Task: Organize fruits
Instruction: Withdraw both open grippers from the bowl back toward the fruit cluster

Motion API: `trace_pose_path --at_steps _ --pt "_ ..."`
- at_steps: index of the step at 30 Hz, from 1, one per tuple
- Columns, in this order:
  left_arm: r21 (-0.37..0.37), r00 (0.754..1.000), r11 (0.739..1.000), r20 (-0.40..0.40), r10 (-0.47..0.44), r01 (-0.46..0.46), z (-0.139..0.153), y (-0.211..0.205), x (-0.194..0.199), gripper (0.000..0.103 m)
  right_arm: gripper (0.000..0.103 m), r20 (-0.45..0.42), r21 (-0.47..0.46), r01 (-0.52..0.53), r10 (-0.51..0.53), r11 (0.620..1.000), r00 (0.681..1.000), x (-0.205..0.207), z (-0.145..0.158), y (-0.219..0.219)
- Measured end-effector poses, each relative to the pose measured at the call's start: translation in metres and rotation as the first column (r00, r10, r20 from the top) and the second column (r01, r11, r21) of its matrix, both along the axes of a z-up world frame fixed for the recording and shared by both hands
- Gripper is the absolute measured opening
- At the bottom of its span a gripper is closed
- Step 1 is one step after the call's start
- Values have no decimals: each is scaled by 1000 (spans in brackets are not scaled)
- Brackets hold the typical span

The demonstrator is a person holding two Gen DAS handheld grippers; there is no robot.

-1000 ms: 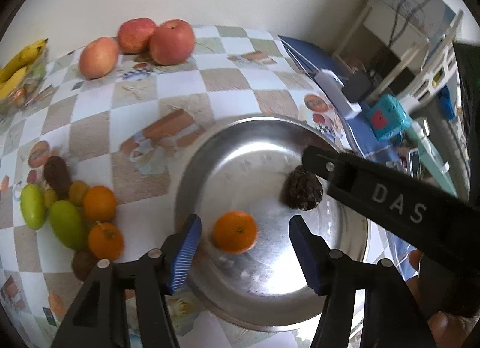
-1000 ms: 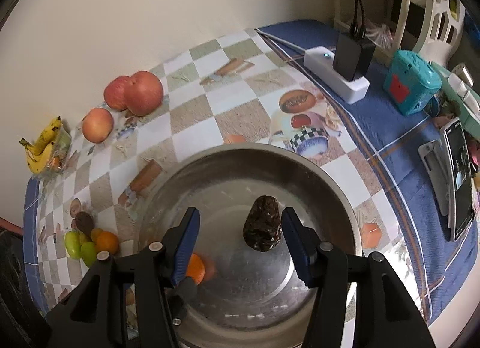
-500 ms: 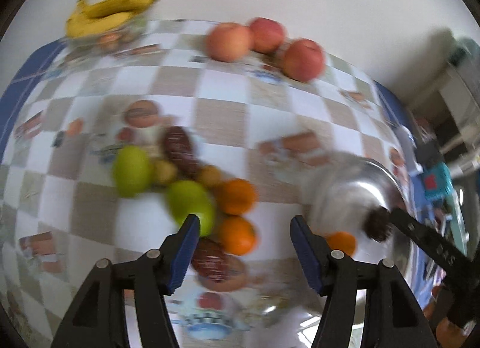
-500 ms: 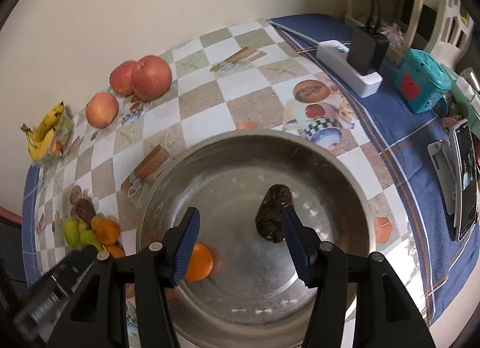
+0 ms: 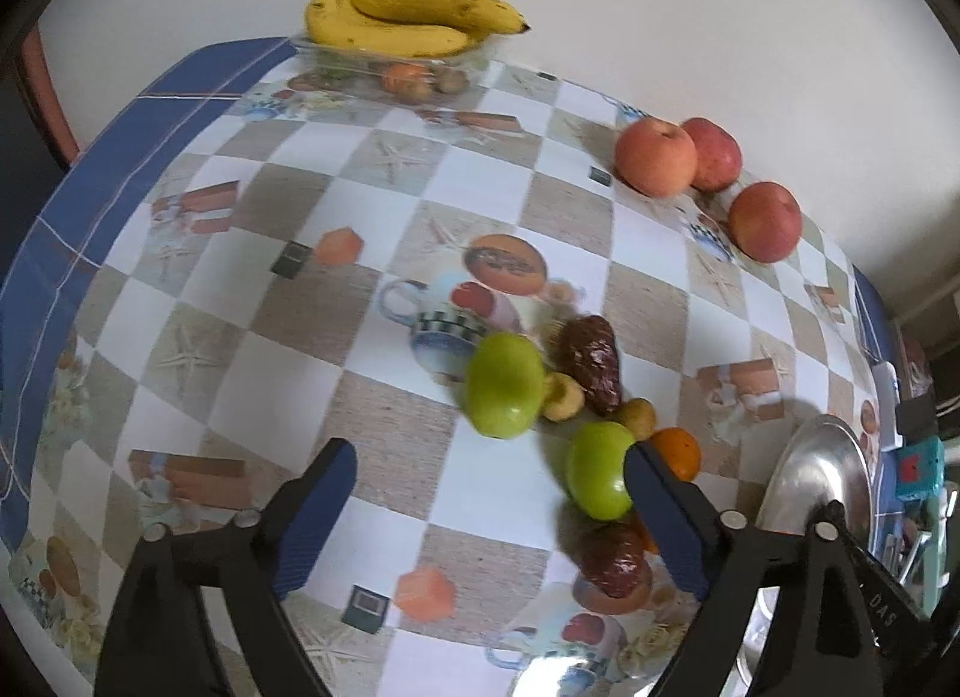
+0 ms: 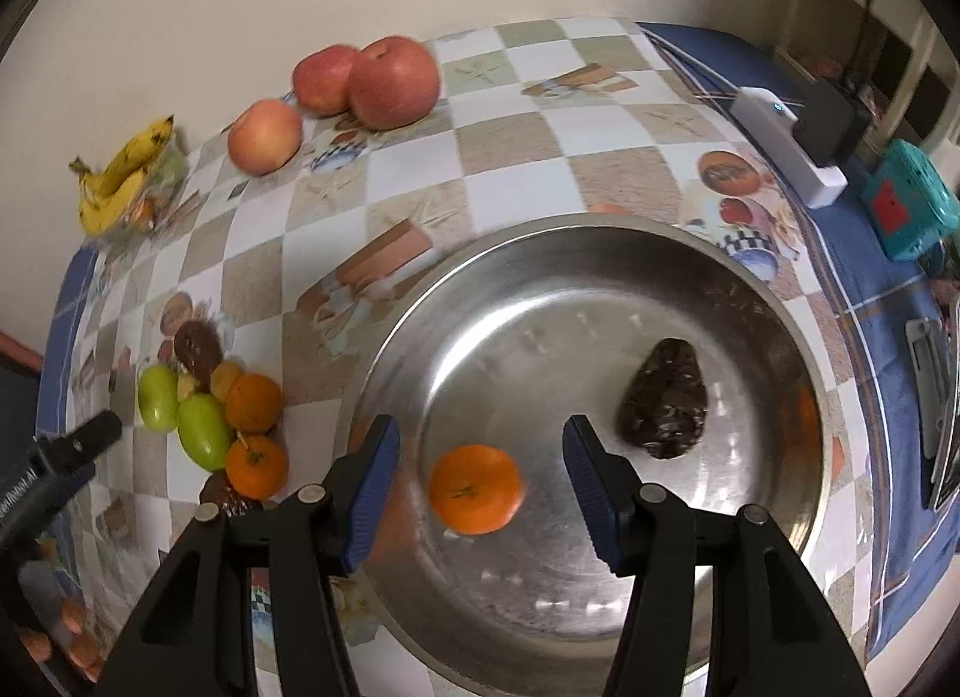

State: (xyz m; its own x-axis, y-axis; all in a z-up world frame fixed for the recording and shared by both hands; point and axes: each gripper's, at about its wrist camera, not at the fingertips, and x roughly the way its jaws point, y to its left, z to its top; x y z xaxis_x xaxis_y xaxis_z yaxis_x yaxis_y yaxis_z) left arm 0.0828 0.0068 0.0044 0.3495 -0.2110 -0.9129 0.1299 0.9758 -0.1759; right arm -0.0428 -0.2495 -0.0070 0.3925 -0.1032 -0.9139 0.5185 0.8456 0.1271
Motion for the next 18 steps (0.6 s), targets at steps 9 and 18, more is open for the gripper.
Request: trace_pose_path --at_steps 9,18 --pt "27 1000 999 -2 24 -24 -3 18 0 103 73 -36 -11 -16 15 1000 999 5 -9 6" --pt "33 1000 999 6 27 -27 -5 20 1 103 89 -42 -18 -24 23 1000 999 6 -17 9"
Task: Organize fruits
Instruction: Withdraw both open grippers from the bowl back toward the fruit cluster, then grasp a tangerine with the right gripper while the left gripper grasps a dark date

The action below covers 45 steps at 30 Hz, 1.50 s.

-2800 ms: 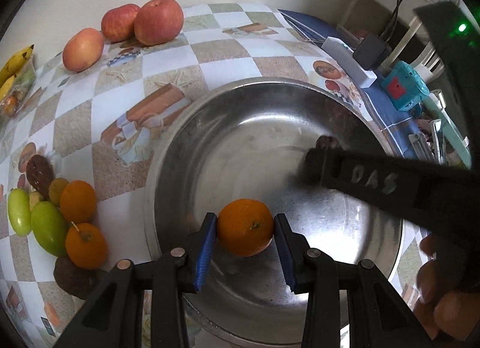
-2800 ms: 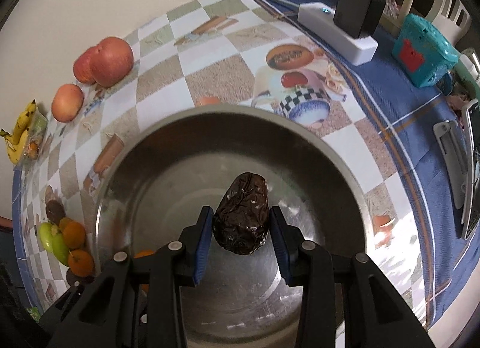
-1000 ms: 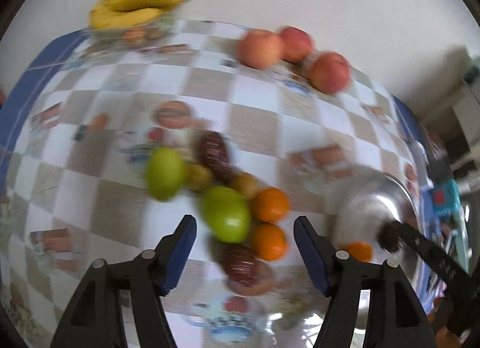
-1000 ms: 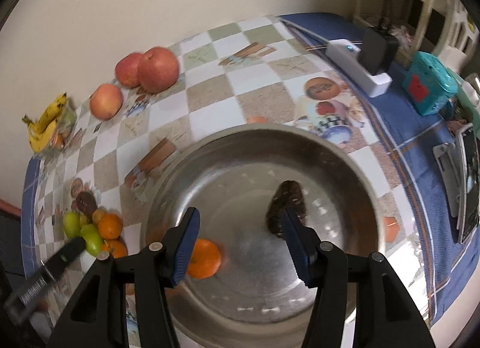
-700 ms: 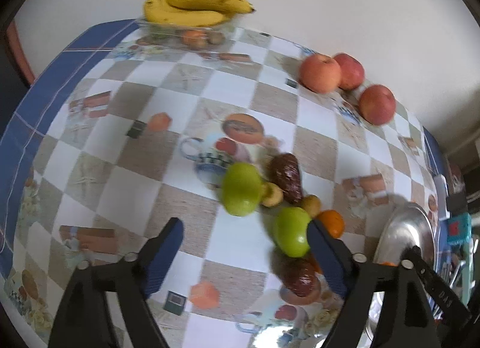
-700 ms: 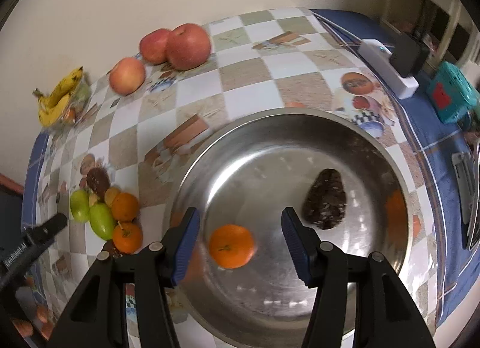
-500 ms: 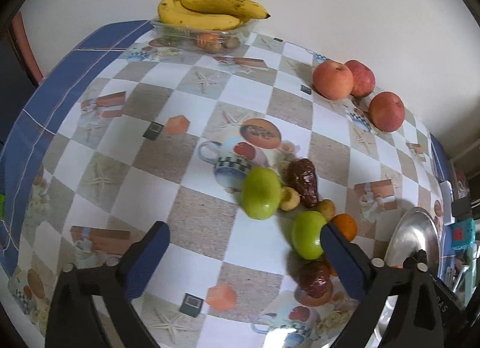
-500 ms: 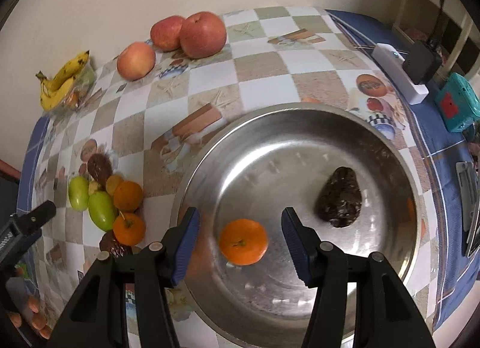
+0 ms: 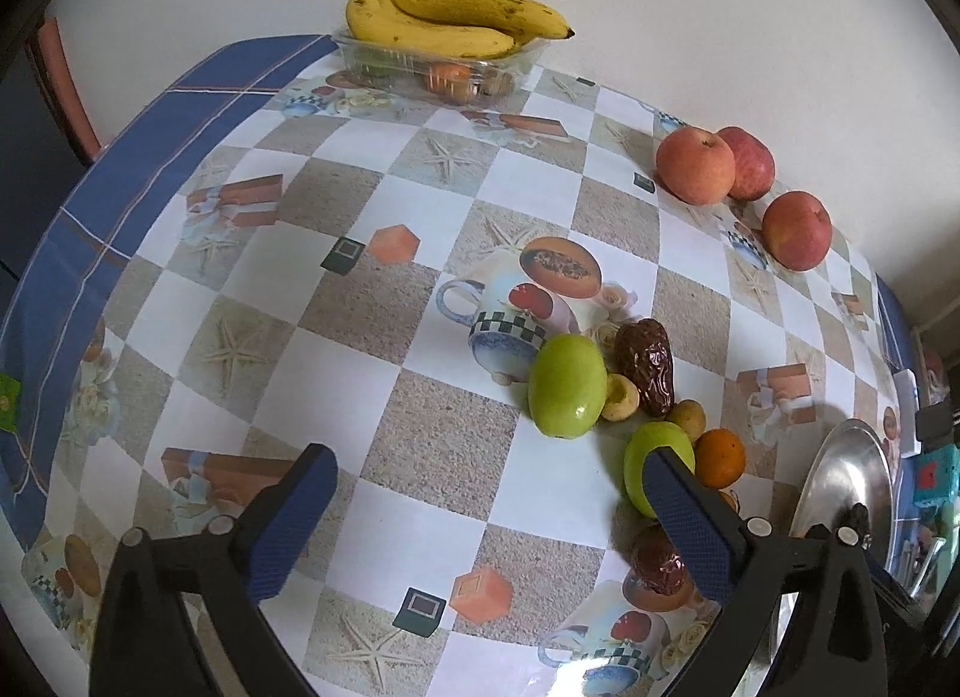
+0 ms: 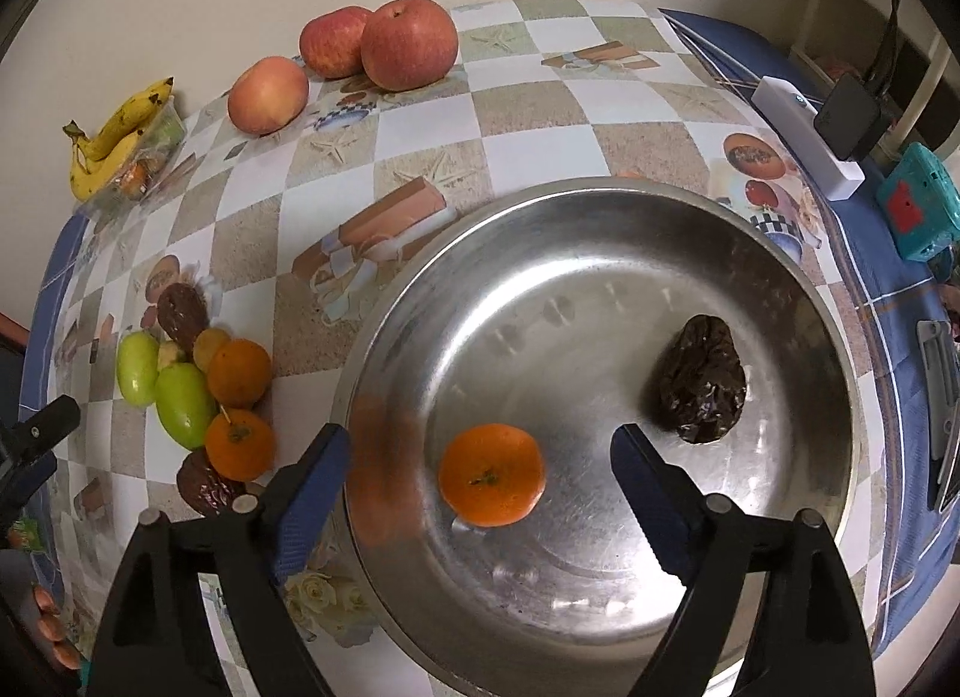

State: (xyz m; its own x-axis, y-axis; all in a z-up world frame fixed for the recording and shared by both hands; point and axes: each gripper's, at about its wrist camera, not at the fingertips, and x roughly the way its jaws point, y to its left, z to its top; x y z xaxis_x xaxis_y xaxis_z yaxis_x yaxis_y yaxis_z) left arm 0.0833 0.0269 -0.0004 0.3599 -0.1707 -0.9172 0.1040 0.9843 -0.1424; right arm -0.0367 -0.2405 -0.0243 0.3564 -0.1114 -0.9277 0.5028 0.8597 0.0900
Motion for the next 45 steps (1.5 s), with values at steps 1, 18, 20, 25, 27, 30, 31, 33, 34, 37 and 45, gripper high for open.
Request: trace_pose_path --at_steps 1,18,20,25,27,30,31,33,34,37,45 --pt "2 1000 1000 3 -7 7 -1 -1 0 103 90 5 2 2 -2 1000 1000 0 -1 0" --pt "-166 998 985 60 -34 43 10 -2 2 103 98 195 62 -101 87 993 977 13 20 33" --pt "-177 998 984 60 -17 27 10 -1 0 101 98 220 71 -117 99 991 971 15 24 38" --pt "-154 996 986 78 -49 60 13 -8 -3 90 83 250 84 -156 131 984 959 20 27 51" --pt "-152 996 986 68 -66 76 11 -13 -4 90 79 248 87 -181 154 980 956 23 25 57" --pt "-189 997 980 35 -63 68 5 -14 -3 87 75 226 81 -214 191 974 955 29 17 69" --pt "-196 999 979 16 -48 50 2 -14 -2 87 71 216 78 -222 201 972 956 31 14 72" --pt "-183 999 983 -8 -36 34 -4 -14 -2 87 65 189 76 -244 226 967 956 35 5 79" --pt "-178 999 984 -12 -35 32 -6 -15 -2 87 64 178 76 -249 233 965 956 36 1 81" --pt "-174 999 984 -38 -34 27 -15 -16 -2 85 62 145 81 -262 249 962 958 40 -11 87" --pt "-247 994 968 -111 3 -30 -27 -8 -2 82 50 123 129 -271 256 954 959 45 -27 89"
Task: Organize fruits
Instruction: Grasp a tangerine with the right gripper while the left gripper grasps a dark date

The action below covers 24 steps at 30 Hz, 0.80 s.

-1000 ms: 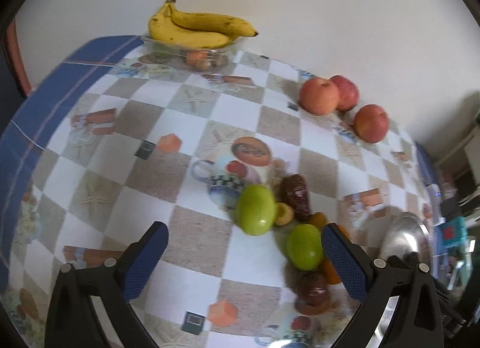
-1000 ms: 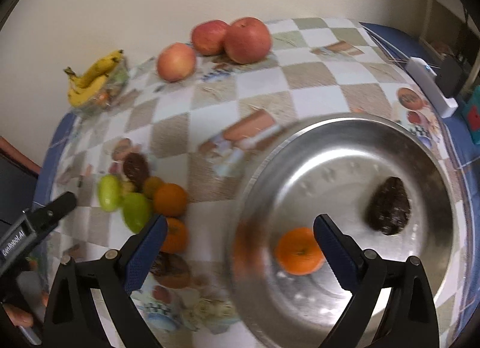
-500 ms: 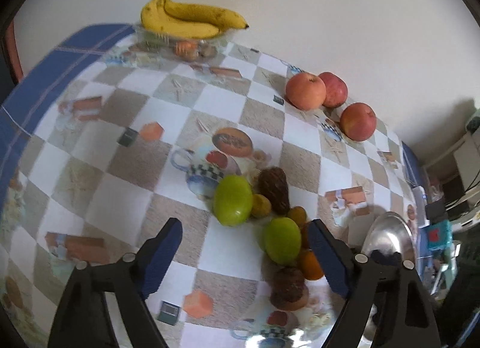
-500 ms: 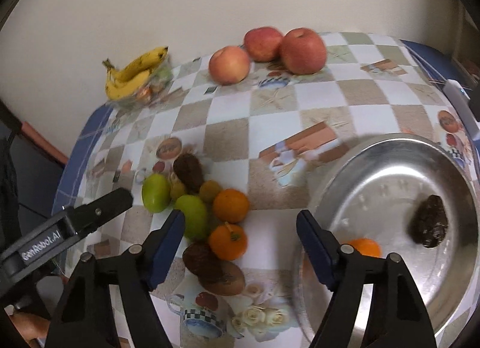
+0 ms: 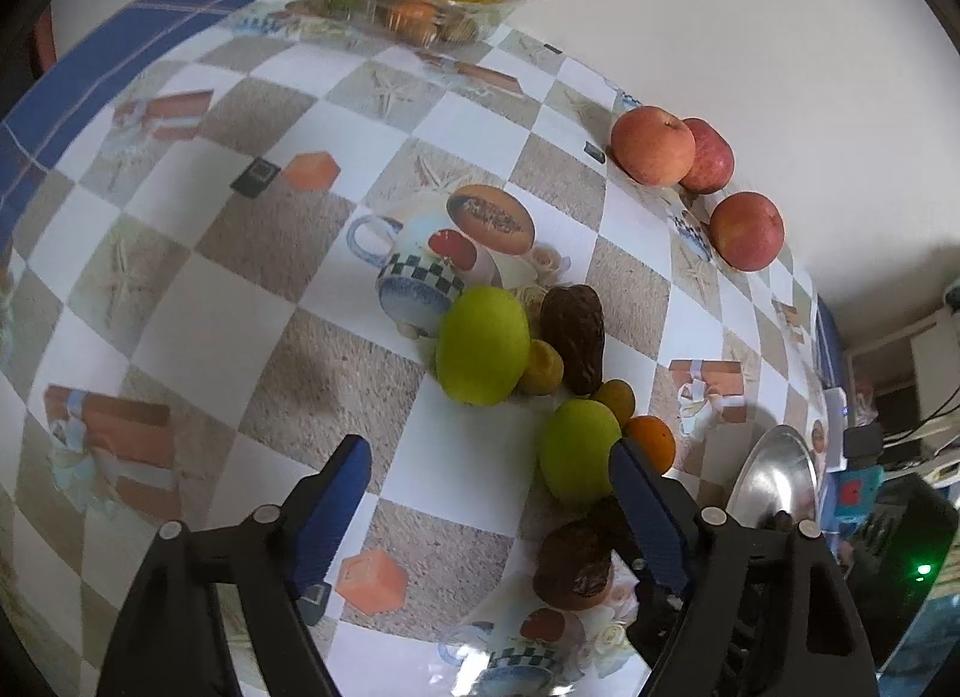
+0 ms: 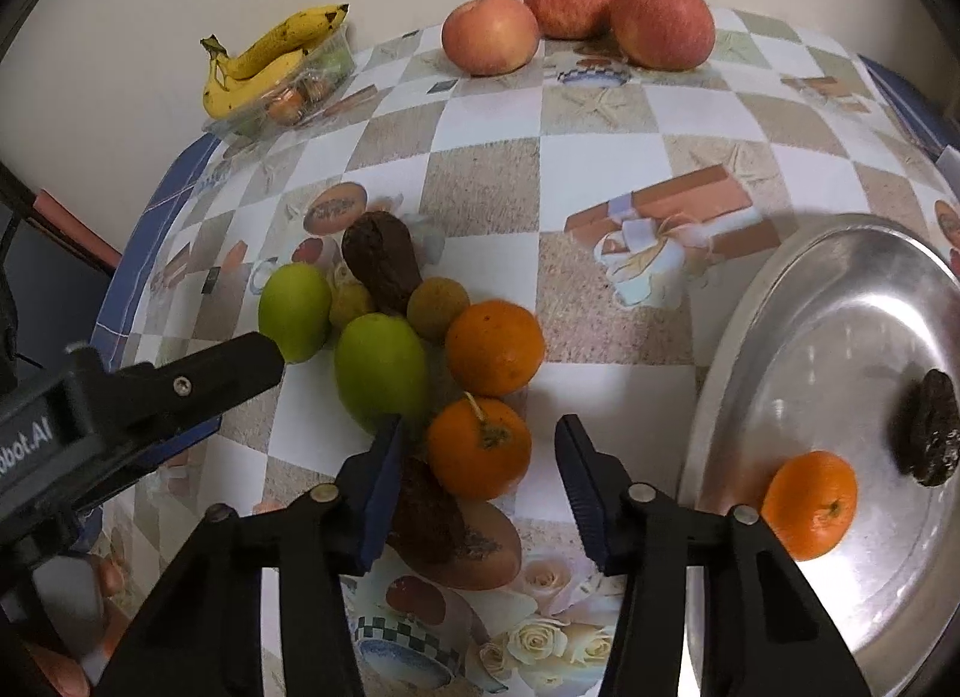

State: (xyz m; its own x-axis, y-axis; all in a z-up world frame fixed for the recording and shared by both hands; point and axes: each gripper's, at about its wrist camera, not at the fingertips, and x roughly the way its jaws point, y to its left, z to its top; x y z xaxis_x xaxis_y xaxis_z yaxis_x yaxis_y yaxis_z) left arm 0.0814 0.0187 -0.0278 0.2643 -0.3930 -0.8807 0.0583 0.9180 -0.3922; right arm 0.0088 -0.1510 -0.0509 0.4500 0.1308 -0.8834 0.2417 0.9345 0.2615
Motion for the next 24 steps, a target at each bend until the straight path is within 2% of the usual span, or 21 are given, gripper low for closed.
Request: trace_pose_path --at_steps 4,9,12,16,18,20,24 --pt "-35 999 999 -37 -6 5 -3 -3 -2 79 38 5 43 10 -10 999 1000 -1 -1 -2" --pt "-62 996 997 -73 -44 40 -7 -13 -6 78 38 -6 23 17 -17 1000 1000 -4 1 -3" --pt "-71 993 996 -103 -65 57 -12 -19 -9 74 38 -31 4 32 -32 999 999 -7 2 -4" --pt "-82 988 994 -132 -81 70 -18 -23 -11 72 38 -58 20 46 -45 999 997 -14 3 -8" --pt "-82 986 994 -139 -88 78 -20 -25 -12 69 38 -69 21 47 -46 999 997 -16 4 -7" --pt "-78 984 993 -149 -97 86 -22 -27 -13 57 38 -81 16 44 -42 999 996 -19 4 -5" --pt "-96 978 991 -179 -105 89 -25 -28 -15 52 38 -89 13 40 -39 999 995 -22 4 -4"
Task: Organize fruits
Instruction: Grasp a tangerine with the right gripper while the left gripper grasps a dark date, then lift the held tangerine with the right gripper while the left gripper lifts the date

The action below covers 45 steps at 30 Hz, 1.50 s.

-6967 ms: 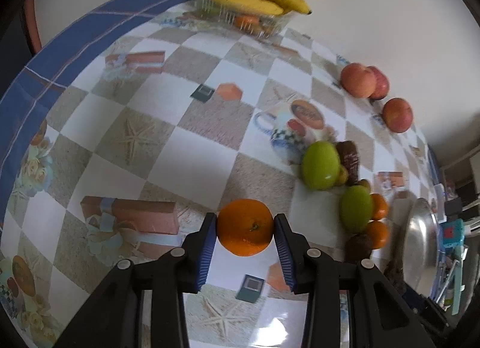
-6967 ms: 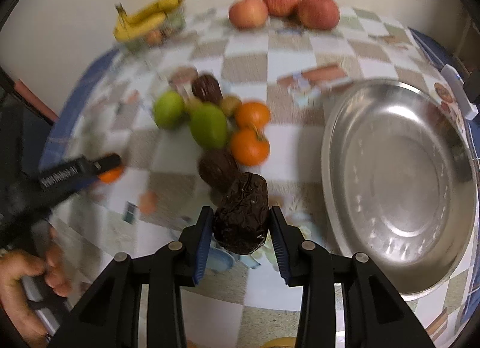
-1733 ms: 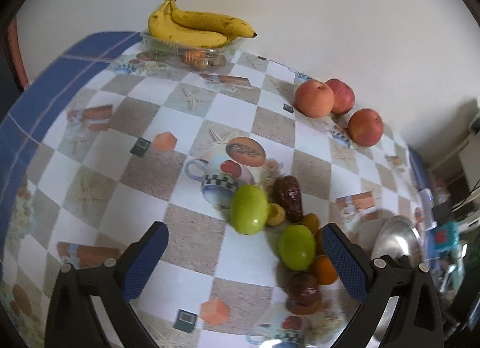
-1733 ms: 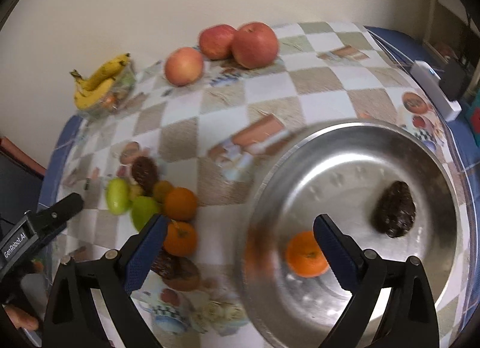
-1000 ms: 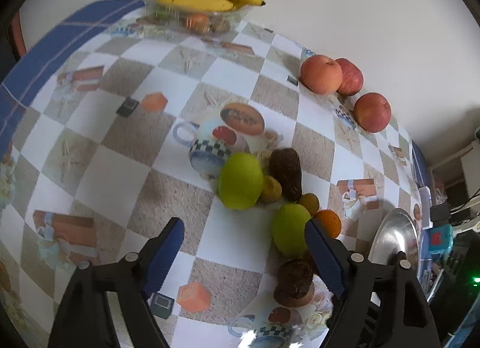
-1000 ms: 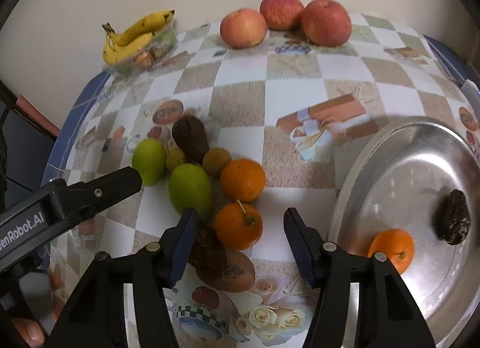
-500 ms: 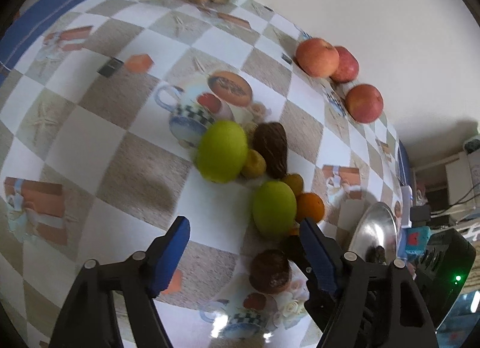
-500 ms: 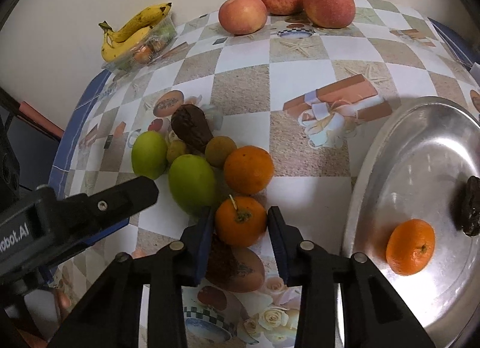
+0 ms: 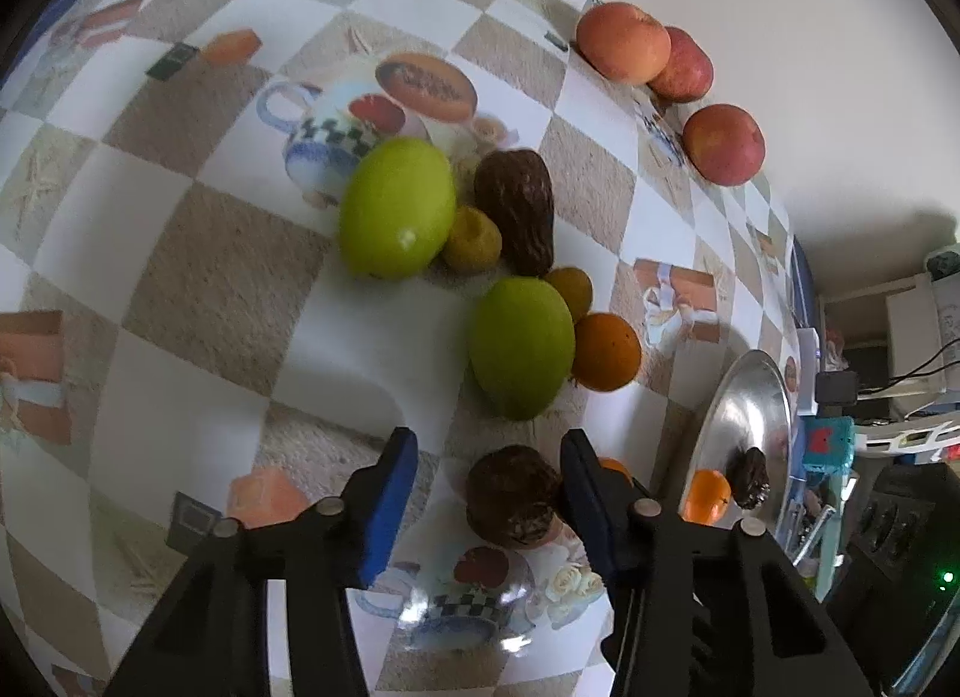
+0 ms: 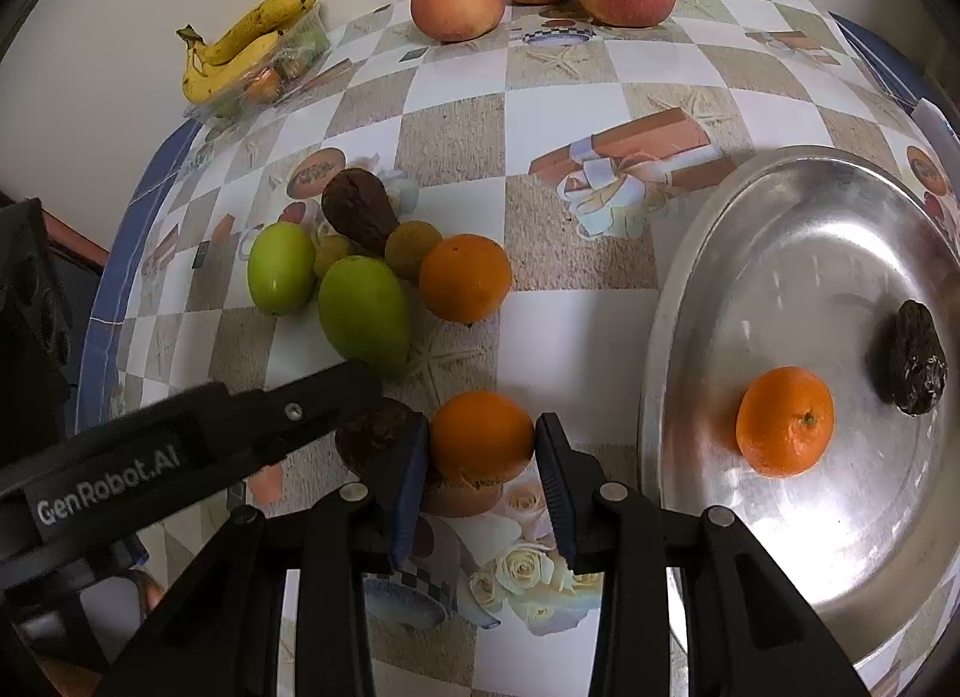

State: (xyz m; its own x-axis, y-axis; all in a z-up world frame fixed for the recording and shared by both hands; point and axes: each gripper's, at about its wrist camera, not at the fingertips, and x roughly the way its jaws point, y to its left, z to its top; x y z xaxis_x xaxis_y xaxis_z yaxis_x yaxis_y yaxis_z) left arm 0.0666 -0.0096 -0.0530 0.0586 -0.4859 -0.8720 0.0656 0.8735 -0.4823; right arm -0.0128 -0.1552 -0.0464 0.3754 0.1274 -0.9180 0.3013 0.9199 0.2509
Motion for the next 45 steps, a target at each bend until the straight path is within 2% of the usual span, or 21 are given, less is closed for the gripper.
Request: trace_pose_path --at_steps 3,7,10,15,22,27,31,37,45 --pt "-22 1000 1000 -23 -1 1 -2 -1 -3 50 38 0 3 1 -1 1000 1000 0 0 -1" --pt "-61 999 998 -50 20 -23 -5 1 -3 42 38 0 8 -2 2 1000 1000 1 -1 -1" --pt "-62 998 997 -53 38 -41 -8 2 -4 36 38 3 5 -4 4 1000 1000 1 -1 -1" --pt "-52 998 998 -38 42 -44 -6 3 -4 36 38 5 32 10 -10 999 1000 1 -3 -4" --pt "27 997 997 36 74 -75 1 14 3 35 38 -1 51 6 -6 999 1000 4 -7 -2" --pt "19 994 994 29 109 -110 -2 25 8 35 38 -1 41 -2 2 999 1000 6 -8 1" --pt "41 996 996 45 83 -85 -1 18 7 36 38 -1 38 -3 3 999 1000 7 -8 1" --pt "15 997 997 16 74 -75 -7 11 5 36 38 -3 39 -7 7 999 1000 8 -8 1" --pt "39 999 998 35 42 -43 -6 2 3 36 38 -2 32 -11 11 999 1000 8 -8 3"
